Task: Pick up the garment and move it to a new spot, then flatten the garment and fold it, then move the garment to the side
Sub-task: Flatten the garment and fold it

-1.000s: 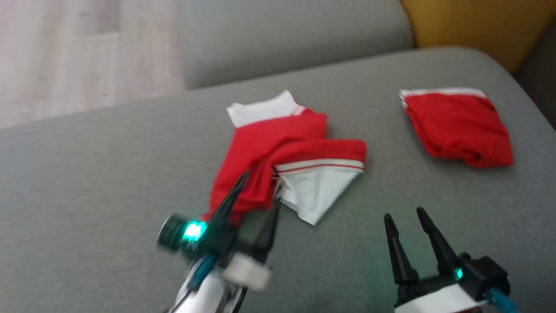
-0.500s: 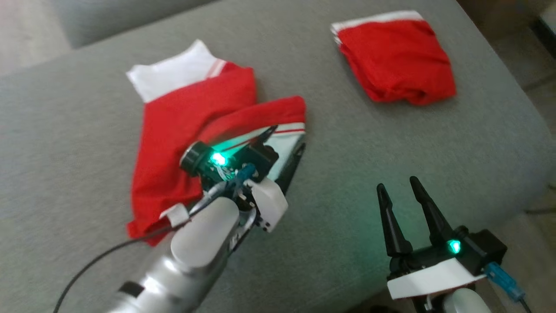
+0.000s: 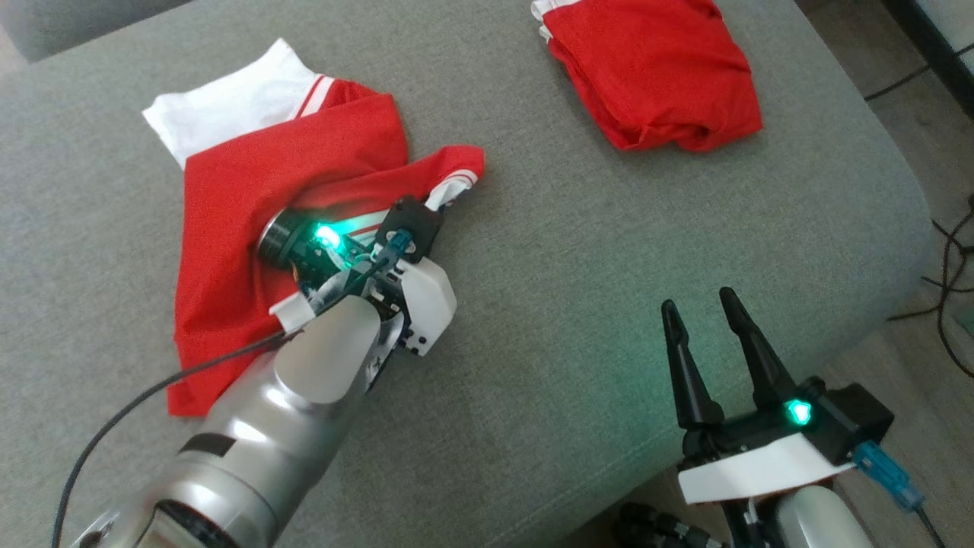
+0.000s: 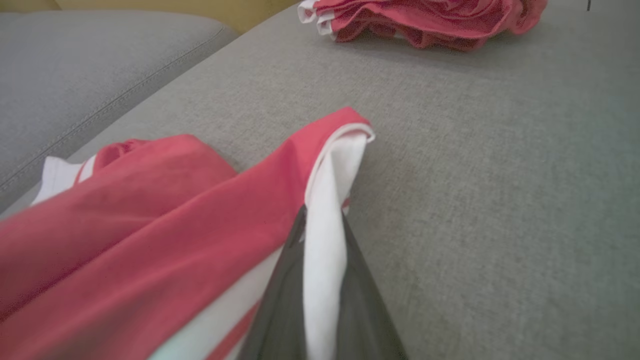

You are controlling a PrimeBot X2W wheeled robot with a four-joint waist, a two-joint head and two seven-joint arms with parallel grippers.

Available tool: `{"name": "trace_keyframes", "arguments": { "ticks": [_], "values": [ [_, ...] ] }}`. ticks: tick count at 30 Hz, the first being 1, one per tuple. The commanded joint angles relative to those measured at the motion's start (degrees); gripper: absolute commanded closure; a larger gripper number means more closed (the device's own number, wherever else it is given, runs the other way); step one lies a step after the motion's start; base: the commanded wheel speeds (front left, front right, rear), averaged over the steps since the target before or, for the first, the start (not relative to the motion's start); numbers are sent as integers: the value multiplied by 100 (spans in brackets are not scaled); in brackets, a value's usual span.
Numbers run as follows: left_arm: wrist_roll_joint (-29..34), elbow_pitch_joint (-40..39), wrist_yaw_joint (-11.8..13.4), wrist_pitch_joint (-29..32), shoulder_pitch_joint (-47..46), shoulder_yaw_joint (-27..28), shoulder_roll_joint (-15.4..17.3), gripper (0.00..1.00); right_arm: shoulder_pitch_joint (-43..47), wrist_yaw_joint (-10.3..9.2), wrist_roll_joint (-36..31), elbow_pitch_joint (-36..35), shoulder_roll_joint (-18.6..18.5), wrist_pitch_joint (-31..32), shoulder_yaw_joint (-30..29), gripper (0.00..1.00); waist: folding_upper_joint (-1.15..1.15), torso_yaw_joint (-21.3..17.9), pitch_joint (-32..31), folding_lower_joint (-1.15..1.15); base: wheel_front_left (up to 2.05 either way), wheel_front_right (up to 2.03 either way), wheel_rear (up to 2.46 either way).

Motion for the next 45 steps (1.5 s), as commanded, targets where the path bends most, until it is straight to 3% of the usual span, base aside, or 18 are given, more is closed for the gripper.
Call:
{"name": "trace_keyframes", "arguments": {
  "ticks": [1,13,19,25,28,32,38,42,43,44,45],
  "values": [
    [-62,-7,-12,-99,-139,39,50,100,-103,-4,50,-142,-30,-54,81,0,0,28,-44,0,0,0,0],
    [-1326,-1143,-169,-1004,-976,8,50,100,89,-4,-46,-5,-30,-54,91,0,0,334,-1094,0,0,0,0],
    [-1618,-1307,-114,-1344,-2091,444,56,100,336,-4,-125,60,-30,-54,59,0,0,550,-1634,0,0,0,0],
    [-1755,-1187,-5,-1552,-2796,1035,286,100,557,-4,-223,38,-30,-54,-88,0,0,975,-1910,0,0,0,0],
    [-2021,-1037,-84,-1505,-2477,1173,345,100,630,-4,-229,6,-30,-54,-194,0,0,1272,-1951,0,0,0,0],
    [-2420,-884,-150,-1416,-1364,1222,361,100,680,-4,-245,-46,-30,-54,-230,0,0,1678,-1885,0,0,0,0],
    [-2790,-596,34,-1576,675,1413,551,100,652,-4,-293,-103,-30,-54,-224,0,0,2105,-1671,0,0,0,0],
    [-2696,-787,153,-1628,1473,1754,696,100,650,-4,-350,-103,-30,-54,-264,0,0,2352,-1575,0,0,0,0],
    [-2605,-935,192,-1630,1619,1892,719,85,647,-4,-365,-97,-30,-54,-259,0,0,2399,-1559,0,0,0,0],
    [-2605,-935,192,-1630,1619,1892,719,85,647,-4,-365,-97,-30,-54,-259,0,0,2399,-1559,0,0,0,0],
    [-2492,-1092,218,-1631,1749,2009,715,52,646,-4,-375,-94,-30,-54,-259,0,0,2453,-1552,0,0,0,0]
  ]
}}
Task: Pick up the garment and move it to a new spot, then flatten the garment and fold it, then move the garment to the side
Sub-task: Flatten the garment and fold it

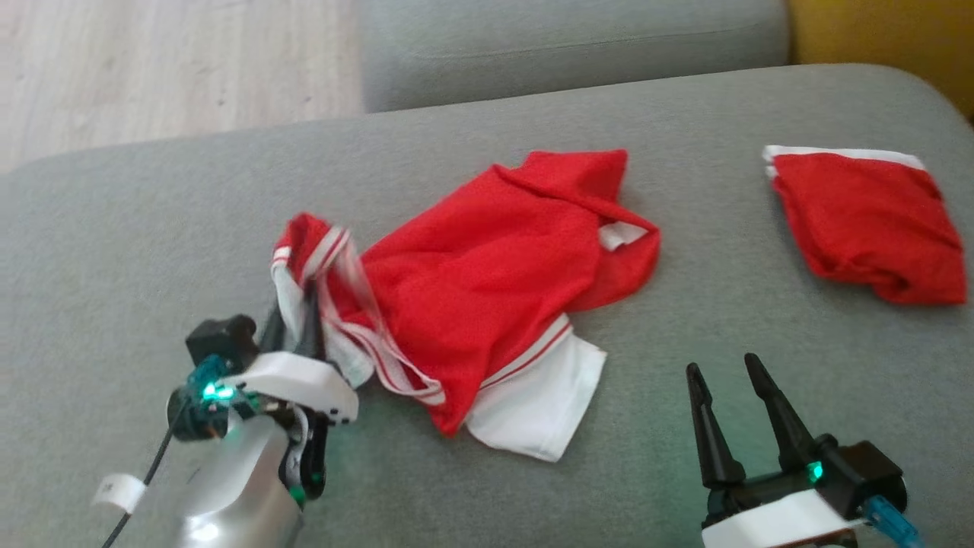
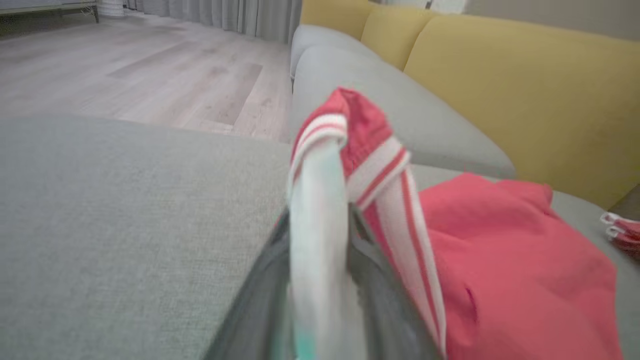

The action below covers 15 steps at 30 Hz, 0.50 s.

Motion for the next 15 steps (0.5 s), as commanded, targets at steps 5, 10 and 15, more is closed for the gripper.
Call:
{"name": "trace_keyframes", "arguments": {
  "ticks": [5,10,15],
  "values": [
    [754,-836,195,-71,74,615,31,0,-112,-4,-45,-164,-30,-54,206,0,0,198,40,0,0,0,0],
    [2023,-1924,417,-71,528,627,-31,0,-112,-4,-36,-160,-30,-54,228,0,0,204,28,0,0,0,0],
    [2829,-2563,260,-71,1111,139,-117,0,-75,-4,-43,-156,-30,-54,219,0,0,163,32,0,0,0,0]
  ]
}}
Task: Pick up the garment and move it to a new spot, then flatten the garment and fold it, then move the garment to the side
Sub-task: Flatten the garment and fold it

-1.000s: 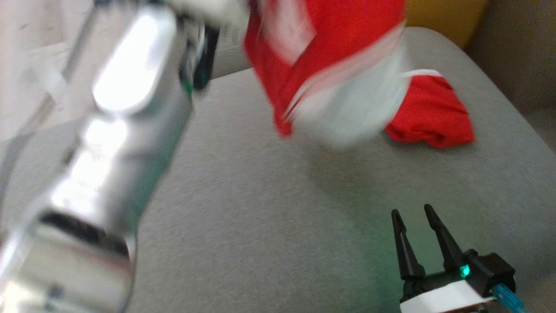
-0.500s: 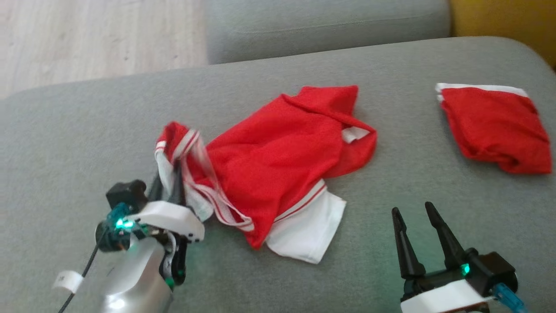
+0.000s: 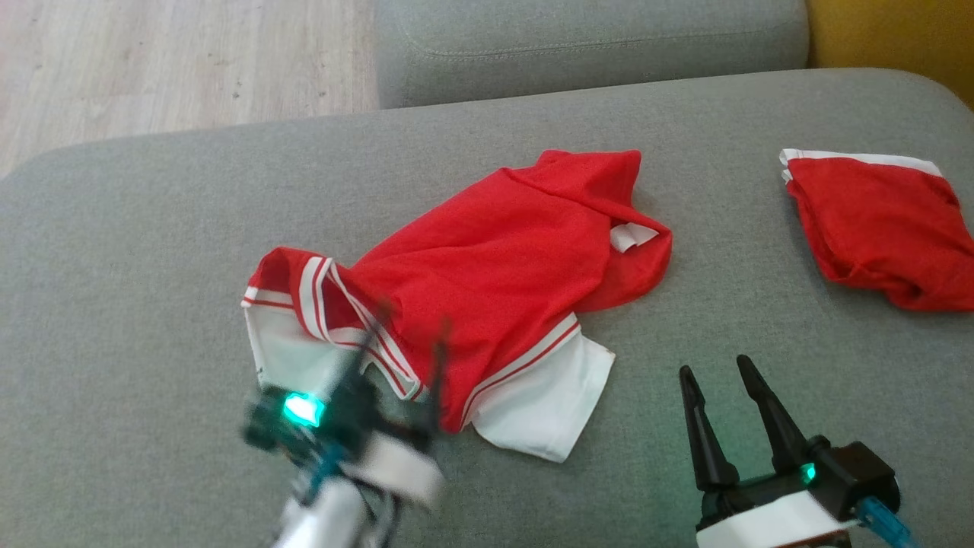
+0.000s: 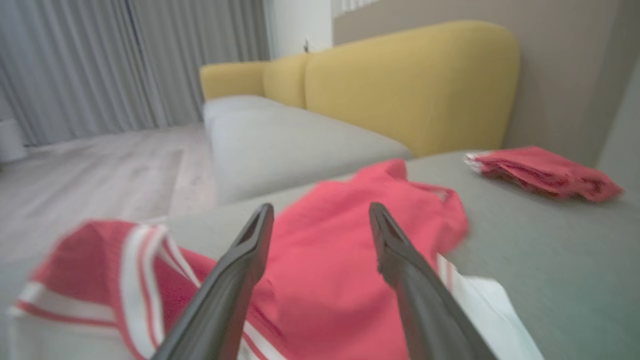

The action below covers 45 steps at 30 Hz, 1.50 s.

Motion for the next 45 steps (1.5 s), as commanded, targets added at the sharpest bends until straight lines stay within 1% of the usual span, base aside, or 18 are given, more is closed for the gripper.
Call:
{"name": "trace_keyframes", "arguments": {
  "ticks": [1,4,6,7,10,16,17,18,19,23,27,28,30,36,37,38,41,45],
  "values": [
    [213,-200,-114,-53,32,-79,29,0,-70,-4,-28,-174,-30,-54,130,0,0,-21,12,0,0,0,0],
    [381,-39,-415,-53,203,-528,-59,0,-70,-4,-26,-190,-30,-54,150,0,0,-62,51,0,0,0,0],
    [475,307,-494,-21,197,-743,-106,0,-101,-4,-33,-191,-30,-54,195,0,0,-119,99,0,0,0,0],
    [498,516,-456,44,162,-777,-132,0,-119,-4,-35,-191,-30,-54,213,0,0,-148,115,0,0,0,0],
    [611,1098,-134,170,-38,-739,-182,0,-172,-4,-45,-195,-30,-54,260,0,0,-284,171,0,0,0,0],
    [544,2064,129,392,-342,-656,-258,0,-177,-4,-80,-173,-30,-54,229,0,0,-486,193,0,0,0,0],
    [531,2179,127,378,-377,-660,-266,8,-172,-4,-82,-165,-30,-54,224,0,0,-516,174,0,0,0,0],
    [496,2273,99,349,-400,-660,-276,64,-163,-4,-83,-154,-30,-54,218,0,0,-538,149,0,0,0,0],
    [448,2360,46,327,-415,-663,-288,100,-150,-4,-85,-141,-30,-54,220,0,0,-560,116,0,0,0,0],
    [324,2366,-196,138,-569,-735,-330,100,-93,-4,-100,-104,-30,-54,242,0,0,-622,-62,0,0,0,0],
    [354,1972,-429,30,-943,-876,-350,100,-87,-4,-56,-115,-30,-54,286,0,0,-735,-223,0,0,0,0],
    [354,1972,-429,30,-943,-876,-350,100,-87,-4,-56,-115,-30,-54,286,0,0,-735,-223,0,0,0,0],
    [431,1745,-559,21,-1256,-965,-352,100,-103,-4,-20,-106,-30,-54,328,0,0,-805,-276,0,0,0,0],
    [598,1256,-996,365,-2596,-1026,-215,100,-169,-4,113,-81,-30,-54,479,0,0,-1110,-342,0,0,0,0],
    [611,1161,-1102,484,-3119,-989,-150,100,-198,-4,171,-91,-30,-54,514,0,0,-1223,-343,0,0,0,0],
    [597,1131,-1153,546,-3381,-972,-128,100,-203,-4,201,-97,-30,-54,521,0,0,-1270,-350,0,0,0,0],
    [409,1093,-1258,656,-4128,-834,-107,100,-185,-4,262,-105,-30,-54,523,0,0,-1357,-382,0,0,0,0],
    [164,1204,-1303,720,-4999,-565,-26,100,-127,-4,287,-109,-30,-54,506,0,0,-1362,-434,0,0,0,0]
  ]
}}
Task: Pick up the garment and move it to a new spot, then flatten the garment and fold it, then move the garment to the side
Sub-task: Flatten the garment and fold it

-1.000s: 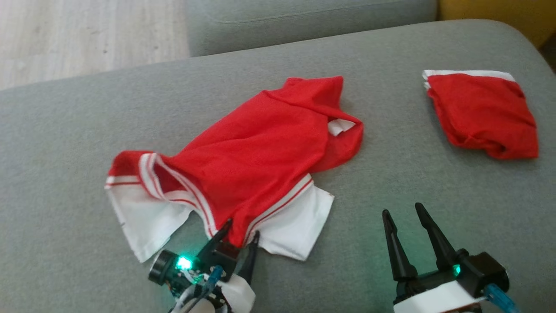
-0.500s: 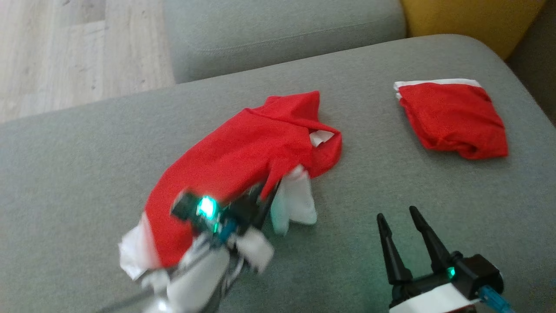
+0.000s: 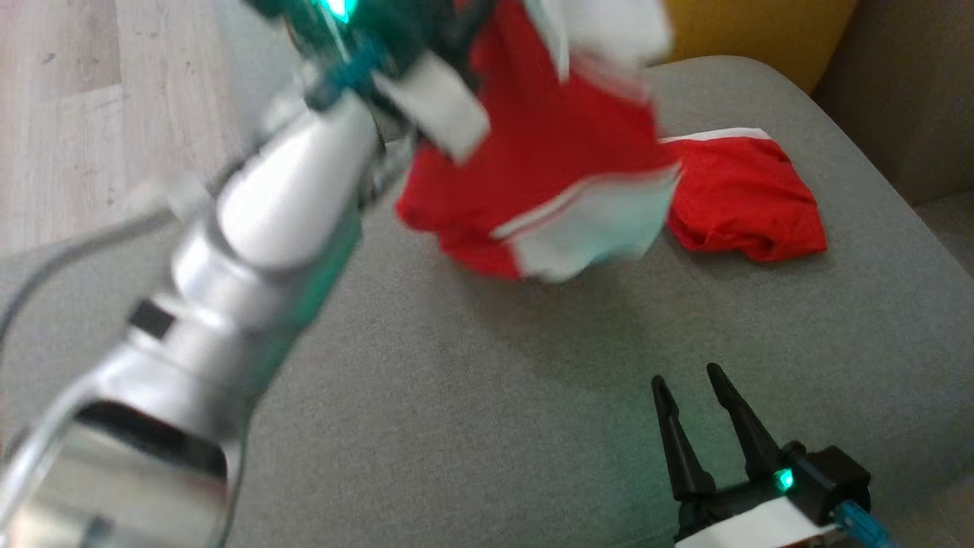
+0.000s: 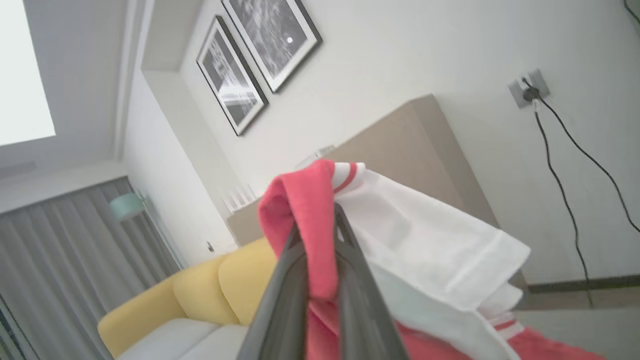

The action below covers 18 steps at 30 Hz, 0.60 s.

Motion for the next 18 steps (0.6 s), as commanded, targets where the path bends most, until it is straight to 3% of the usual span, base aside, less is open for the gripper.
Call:
{"name": "trace_keyframes", "arguments": {
  "ticks": [1,6,12,18],
  "values": [
    [-80,-81,1,54,-397,279,236,100,-105,-4,30,-180,-30,-54,114,0,0,29,-23,0,0,0,0],
    [-526,242,-12,284,-156,508,394,100,-95,-4,36,-208,-30,-54,-2,0,0,190,-45,0,0,0,0],
    [-1294,538,-25,748,1624,605,710,100,-26,-4,-10,-251,-30,-54,-83,0,0,499,67,0,0,0,0],
    [-1732,557,181,552,3141,860,1010,100,-19,-4,-89,-259,-30,-54,-121,0,0,742,258,0,0,0,0]
  ]
}}
